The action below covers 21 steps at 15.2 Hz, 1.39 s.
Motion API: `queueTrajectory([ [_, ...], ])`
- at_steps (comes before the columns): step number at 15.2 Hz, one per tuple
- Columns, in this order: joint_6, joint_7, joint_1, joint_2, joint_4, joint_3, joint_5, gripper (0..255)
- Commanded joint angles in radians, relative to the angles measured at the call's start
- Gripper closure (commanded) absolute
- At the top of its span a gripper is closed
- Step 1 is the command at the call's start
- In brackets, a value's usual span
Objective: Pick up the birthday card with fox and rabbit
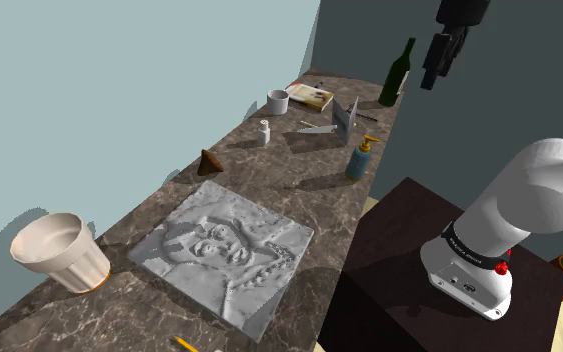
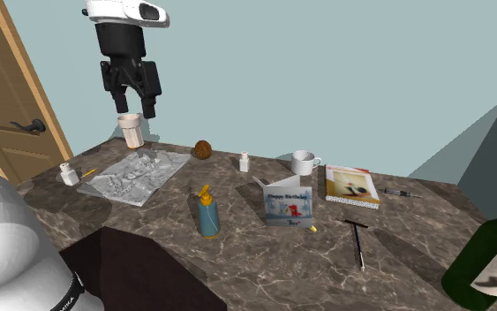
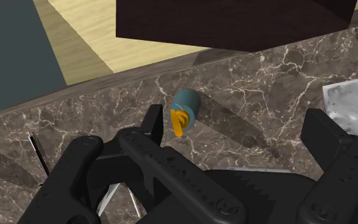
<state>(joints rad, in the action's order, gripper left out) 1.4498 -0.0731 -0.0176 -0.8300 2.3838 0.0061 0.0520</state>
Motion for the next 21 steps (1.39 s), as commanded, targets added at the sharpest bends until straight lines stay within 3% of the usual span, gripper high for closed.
queueTrajectory([
  [1, 0.000, 0.000, 0.000, 0.000, 0.000, 0.000, 0.000, 0],
  [11, 0.304, -0.037, 0.042, 0.291, 0.017, -0.065, 0.080, 0],
  [21, 0.545, -0.062, 0.079, 0.653, -0.102, -0.122, 0.130, 0],
])
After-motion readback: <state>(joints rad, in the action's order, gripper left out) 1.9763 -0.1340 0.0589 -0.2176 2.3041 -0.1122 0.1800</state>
